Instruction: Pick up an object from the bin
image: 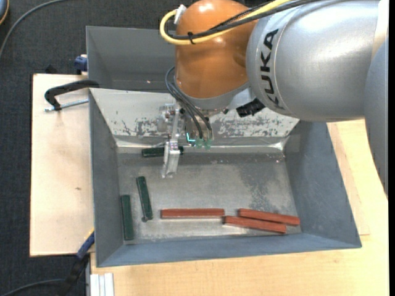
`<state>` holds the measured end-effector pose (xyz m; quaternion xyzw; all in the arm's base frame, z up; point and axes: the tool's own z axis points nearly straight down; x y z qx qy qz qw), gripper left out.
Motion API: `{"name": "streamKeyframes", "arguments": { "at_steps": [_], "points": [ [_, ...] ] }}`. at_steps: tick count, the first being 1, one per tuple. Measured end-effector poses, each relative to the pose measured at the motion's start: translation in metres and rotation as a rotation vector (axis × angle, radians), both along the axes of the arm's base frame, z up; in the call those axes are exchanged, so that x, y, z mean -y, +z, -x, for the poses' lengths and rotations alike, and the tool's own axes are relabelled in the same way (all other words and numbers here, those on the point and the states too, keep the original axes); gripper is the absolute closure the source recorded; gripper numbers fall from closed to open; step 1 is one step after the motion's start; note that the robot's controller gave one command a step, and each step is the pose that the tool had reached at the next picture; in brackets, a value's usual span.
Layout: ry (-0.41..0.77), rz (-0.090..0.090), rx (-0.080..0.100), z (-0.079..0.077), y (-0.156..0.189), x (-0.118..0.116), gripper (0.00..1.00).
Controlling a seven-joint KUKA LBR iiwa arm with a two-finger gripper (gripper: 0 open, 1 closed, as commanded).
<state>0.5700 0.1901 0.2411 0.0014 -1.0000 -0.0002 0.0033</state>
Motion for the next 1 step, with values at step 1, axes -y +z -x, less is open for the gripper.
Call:
{"name": "streamKeyframes", "arguments": {
  "at_steps": [1],
  "points": [
    [0.319, -0.002, 0.011, 0.0505, 0.0519, -0.0057, 0.00]
  ]
}}
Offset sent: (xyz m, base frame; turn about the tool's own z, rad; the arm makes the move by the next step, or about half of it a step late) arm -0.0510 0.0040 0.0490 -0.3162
